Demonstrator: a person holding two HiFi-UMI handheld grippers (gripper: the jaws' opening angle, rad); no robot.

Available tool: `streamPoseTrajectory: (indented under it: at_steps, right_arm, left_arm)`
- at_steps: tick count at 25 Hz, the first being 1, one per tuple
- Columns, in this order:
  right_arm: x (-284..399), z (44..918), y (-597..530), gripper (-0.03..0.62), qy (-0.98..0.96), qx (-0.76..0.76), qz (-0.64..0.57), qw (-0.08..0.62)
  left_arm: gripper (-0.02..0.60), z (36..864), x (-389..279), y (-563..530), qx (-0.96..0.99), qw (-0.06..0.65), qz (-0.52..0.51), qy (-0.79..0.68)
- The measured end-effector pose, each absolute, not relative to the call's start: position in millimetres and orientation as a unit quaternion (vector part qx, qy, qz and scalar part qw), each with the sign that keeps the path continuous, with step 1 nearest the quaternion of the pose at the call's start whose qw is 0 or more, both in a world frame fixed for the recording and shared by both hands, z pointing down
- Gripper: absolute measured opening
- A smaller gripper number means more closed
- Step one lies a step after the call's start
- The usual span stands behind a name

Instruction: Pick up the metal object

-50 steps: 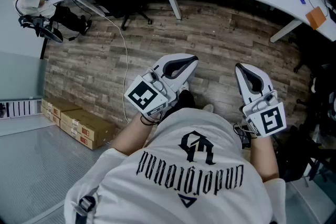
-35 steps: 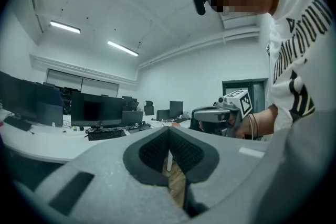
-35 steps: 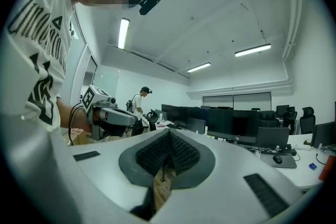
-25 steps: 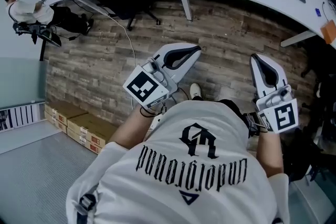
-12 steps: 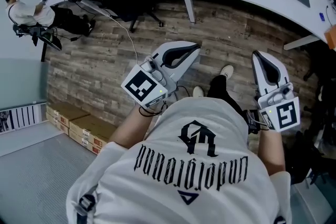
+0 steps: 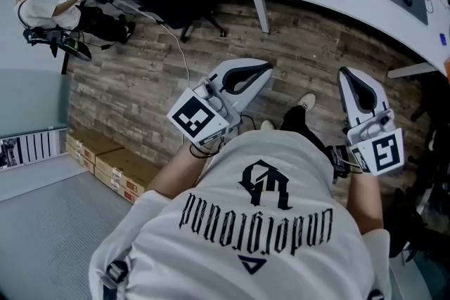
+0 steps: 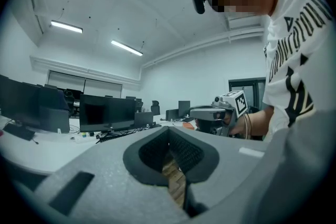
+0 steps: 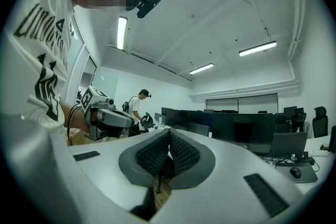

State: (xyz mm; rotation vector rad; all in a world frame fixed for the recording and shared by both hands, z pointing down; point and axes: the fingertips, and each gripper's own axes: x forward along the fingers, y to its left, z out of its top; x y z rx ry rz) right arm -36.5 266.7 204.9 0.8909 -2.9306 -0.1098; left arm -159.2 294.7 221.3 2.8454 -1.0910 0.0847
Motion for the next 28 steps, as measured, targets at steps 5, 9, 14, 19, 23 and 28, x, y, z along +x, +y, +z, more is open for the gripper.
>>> streamPoseTrajectory:
  at_steps: [5,9,14,19,23,28]
  right_arm:
    - [-16,209,219,0.014,-0.953,0.299,-0.029,0.034]
    - [8,215,182,0.014,-0.951,0.307,-0.020,0.036]
    - [50,223,131,0.014,-0.946,0.321,-0.007,0.042]
    - [94,224,89,0.014,-0.942,0.331,0.003,0.049]
    - [121,225,67,0.015,-0.939,0.339,0.007,0.057]
    - [145,229,44,0.015,-0.934,0.352,0.015,0.065]
  left_arm:
    - [0.015,229,-139,247,0.933,0.060,0.032,-0.354]
    - [0.014,234,-109,209,0.939,0.067,0.034,-0.336]
    - [0.014,240,-64,153,0.946,0.073,0.034,-0.313]
    - [0.014,238,-20,104,0.950,0.075,0.032,-0.301]
    - [0.014,236,7,78,0.951,0.074,0.032,-0.298]
    - [0.014,235,20,51,0.950,0.071,0.032,-0.301]
